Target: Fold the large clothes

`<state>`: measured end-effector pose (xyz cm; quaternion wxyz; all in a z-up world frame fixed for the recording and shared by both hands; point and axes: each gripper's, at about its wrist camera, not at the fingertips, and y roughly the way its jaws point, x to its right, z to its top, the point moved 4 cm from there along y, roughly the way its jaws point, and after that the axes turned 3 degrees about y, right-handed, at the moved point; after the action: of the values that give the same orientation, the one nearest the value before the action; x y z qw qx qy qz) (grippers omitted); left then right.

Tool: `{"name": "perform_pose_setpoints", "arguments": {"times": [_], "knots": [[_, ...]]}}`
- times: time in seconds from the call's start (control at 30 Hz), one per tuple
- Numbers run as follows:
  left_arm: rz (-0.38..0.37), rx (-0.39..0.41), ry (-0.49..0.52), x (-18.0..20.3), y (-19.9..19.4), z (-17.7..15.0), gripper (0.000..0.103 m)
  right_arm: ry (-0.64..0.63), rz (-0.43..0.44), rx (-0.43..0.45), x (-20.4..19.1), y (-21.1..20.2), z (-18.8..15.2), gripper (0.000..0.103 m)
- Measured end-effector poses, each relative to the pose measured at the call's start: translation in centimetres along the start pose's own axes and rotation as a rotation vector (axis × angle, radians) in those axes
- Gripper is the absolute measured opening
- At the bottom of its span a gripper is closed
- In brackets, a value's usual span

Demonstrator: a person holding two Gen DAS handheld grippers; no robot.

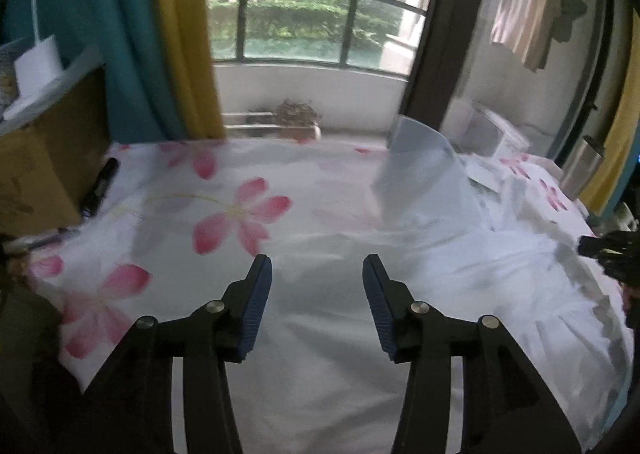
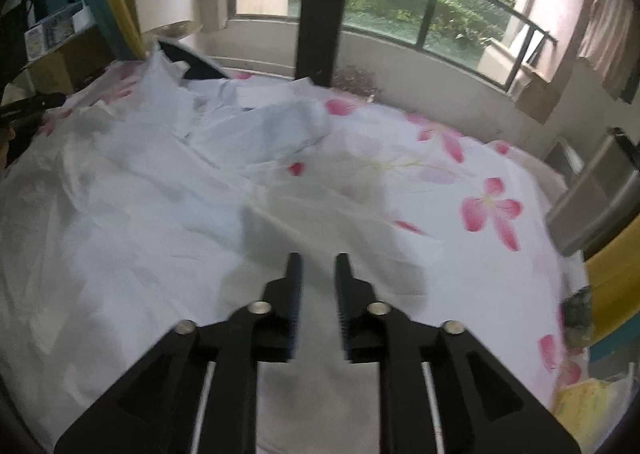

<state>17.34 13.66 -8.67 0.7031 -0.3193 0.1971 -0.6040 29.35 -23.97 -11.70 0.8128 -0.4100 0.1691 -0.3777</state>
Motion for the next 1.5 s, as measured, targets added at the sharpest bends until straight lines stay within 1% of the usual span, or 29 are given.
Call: {"name": "perform_pose_setpoints", "arguments": {"times": [0.03, 0.13, 0.2, 0.23, 0.27, 0.33, 0.43, 0.6, 0.73, 0.77, 0.8, 0.87, 0.93, 1.03, 1.07, 1.13, 1.17, 1.2, 1.27, 1.33, 1.4, 1.5], "knots": [[-0.011, -0.015, 0.005, 0.5, 0.3, -0.3, 0.05, -0.001, 0.01, -0.005, -0.5, 0.5, -0.1, 0.027], [-0.031, -0.071, 0.02, 1.6, 1.6, -1.7, 0.05, -0.011, 0.005, -0.046, -1.3, 1.8, -0.9, 0.028], [-0.031, -0.102, 0.028, 1.8, 2.3, -2.6, 0.05, -0.036, -0.021, -0.072, -1.7, 2.4, -1.6, 0.029], [-0.033, -0.131, 0.025, 1.6, 2.8, -3.1, 0.05, -0.045, -0.042, -0.055, -1.7, 2.2, -1.8, 0.034], [-0.031, -0.148, 0.019, 1.4, 3.2, -3.4, 0.05, -0.039, -0.053, -0.058, -1.5, 2.1, -2.0, 0.039], [-0.029, -0.18, 0.0, 0.9, 3.6, -3.9, 0.05, -0.014, -0.061, -0.065, -0.9, 1.8, -2.3, 0.042], [-0.037, -0.17, -0.022, 0.3, 3.2, -3.6, 0.05, 0.019, -0.056, -0.076, -0.4, 1.3, -2.6, 0.042], [-0.009, -0.101, -0.017, -2.0, 1.6, -1.1, 0.05, 0.039, -0.055, -0.079, -0.1, 0.8, -2.9, 0.042], [0.016, -0.087, -0.009, -3.6, 2.4, 0.4, 0.05, 0.045, -0.06, -0.069, 0.1, 0.3, -2.5, 0.042], [0.02, -0.101, -0.003, -4.2, 3.3, 0.7, 0.05, 0.045, -0.06, -0.065, 0.1, 0.1, -2.3, 0.042], [0.042, -0.123, -0.001, -4.9, 4.3, 1.0, 0.05, 0.045, -0.061, -0.06, 0.2, 0.0, -2.0, 0.042], [0.061, -0.13, 0.024, -5.4, 5.4, 1.6, 0.05, 0.042, -0.066, -0.05, 0.3, -0.3, -1.4, 0.042], [0.048, -0.147, 0.056, -5.6, 6.6, 1.9, 0.05, 0.039, -0.067, -0.047, 0.4, -0.4, -1.0, 0.042], [0.068, -0.189, 0.08, -6.1, 8.7, 1.6, 0.05, 0.036, -0.071, -0.053, 0.5, 0.0, -0.4, 0.042], [0.076, -0.168, 0.082, -6.1, 8.8, 1.8, 0.05, 0.033, -0.072, -0.059, 0.5, 0.2, -0.4, 0.042], [0.107, -0.177, 0.064, -6.6, 8.9, 2.2, 0.05, 0.025, -0.076, -0.071, 0.6, 0.7, 0.0, 0.042], [0.123, -0.165, 0.044, -6.8, 8.7, 2.7, 0.05, 0.01, -0.075, -0.077, 0.7, 1.0, 0.3, 0.042], [0.124, -0.152, 0.037, -6.8, 8.4, 3.1, 0.05, -0.011, -0.077, -0.081, 0.8, 1.2, 0.8, 0.042], [0.104, -0.107, 0.029, -6.3, 7.5, 4.4, 0.05, -0.039, -0.087, -0.075, 1.1, 1.7, 2.4, 0.042], [0.074, -0.075, 0.033, -5.2, 6.9, 5.9, 0.05, -0.038, -0.063, -0.058, 1.6, 2.3, 4.5, 0.042], [0.016, -0.033, 0.042, -3.3, 6.4, 7.8, 0.05, -0.034, -0.016, -0.038, 1.7, 3.2, 6.6, 0.042], [-0.047, 0.003, 0.061, -0.4, 6.6, 9.9, 0.05, -0.026, 0.066, -0.033, 1.5, 5.2, 9.3, 0.042]]}}
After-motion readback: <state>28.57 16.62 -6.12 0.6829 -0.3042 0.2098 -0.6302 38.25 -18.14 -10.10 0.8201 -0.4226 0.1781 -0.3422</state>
